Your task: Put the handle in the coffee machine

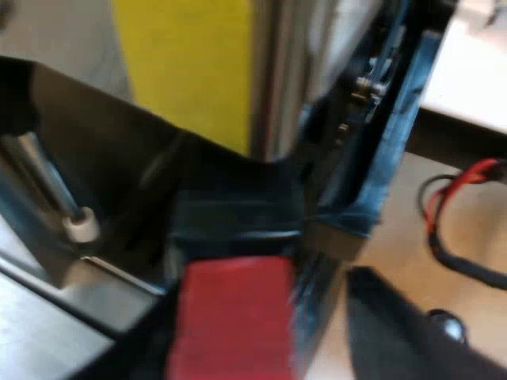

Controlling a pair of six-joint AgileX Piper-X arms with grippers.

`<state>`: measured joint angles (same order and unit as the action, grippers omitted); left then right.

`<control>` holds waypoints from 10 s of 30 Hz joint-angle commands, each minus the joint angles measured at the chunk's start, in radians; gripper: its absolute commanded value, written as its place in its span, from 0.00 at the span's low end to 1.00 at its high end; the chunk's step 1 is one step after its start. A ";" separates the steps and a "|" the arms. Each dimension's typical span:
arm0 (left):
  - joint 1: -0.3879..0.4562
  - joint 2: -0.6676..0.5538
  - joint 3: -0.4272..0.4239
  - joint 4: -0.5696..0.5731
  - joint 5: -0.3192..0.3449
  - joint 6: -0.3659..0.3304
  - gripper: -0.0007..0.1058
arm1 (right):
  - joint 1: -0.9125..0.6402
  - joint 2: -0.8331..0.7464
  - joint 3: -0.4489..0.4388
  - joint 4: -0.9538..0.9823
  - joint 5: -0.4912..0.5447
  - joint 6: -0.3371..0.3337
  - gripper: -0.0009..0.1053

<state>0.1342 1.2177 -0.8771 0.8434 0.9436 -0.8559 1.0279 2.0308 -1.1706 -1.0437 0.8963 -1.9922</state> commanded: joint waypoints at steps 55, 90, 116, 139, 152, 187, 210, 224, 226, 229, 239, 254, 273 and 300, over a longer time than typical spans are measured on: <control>0.186 -0.029 -0.164 -0.172 -0.064 -0.135 0.01 | 0.000 -0.037 -0.017 -0.104 -0.003 -0.004 0.30; -0.003 0.058 -0.167 0.216 -0.350 0.024 0.01 | 0.002 -0.037 -0.017 -0.104 -0.003 -0.004 0.30; -0.020 0.058 -0.167 0.359 -0.159 -0.173 0.01 | 0.002 -0.037 -0.017 -0.104 -0.005 -0.004 0.30; -0.131 0.037 -0.114 0.328 -0.271 -0.341 0.01 | 0.002 -0.037 -0.007 -0.104 -0.025 -0.052 0.30; -0.270 0.037 -0.114 0.343 -0.282 -0.377 0.01 | 0.002 -0.039 0.045 -0.097 -0.004 -0.046 0.30; -0.349 0.037 -0.114 0.369 -0.326 -0.358 0.01 | 0.013 -0.249 0.383 -0.020 0.071 0.007 0.30; -0.349 -0.070 -0.114 0.148 -0.590 -0.629 0.01 | 0.120 -0.818 0.638 0.358 0.063 -0.080 0.30; -0.349 -0.072 -0.114 0.194 -0.616 -0.683 0.01 | 0.142 -0.892 0.638 0.397 -0.119 -0.070 0.30; -0.349 -0.072 -0.114 0.201 -0.618 -0.686 0.01 | 0.142 -0.914 0.638 0.402 -0.234 0.008 0.30; -0.349 -0.076 -0.114 0.201 -0.623 -0.693 0.01 | 0.142 -0.943 0.638 0.438 -0.283 0.047 0.32; -0.349 -0.115 -0.114 0.199 -0.633 -0.695 0.01 | 0.142 -1.074 0.522 0.920 -0.483 0.217 0.52; -0.391 -0.115 -0.114 0.206 -0.649 -0.727 0.01 | 0.142 -1.074 0.203 1.427 -0.640 0.292 0.52; -0.638 -0.115 -0.114 0.311 -0.742 -0.785 0.01 | 0.142 -1.076 0.203 1.455 -0.655 0.292 0.52; -0.768 -0.115 -0.117 0.108 -0.377 -0.785 0.01 | 0.142 -1.151 0.203 1.475 -0.654 0.292 0.52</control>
<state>-0.5854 1.1065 -0.9814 1.0637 0.1722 -1.6462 1.1682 0.8982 -0.9574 0.4313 0.2523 -1.6909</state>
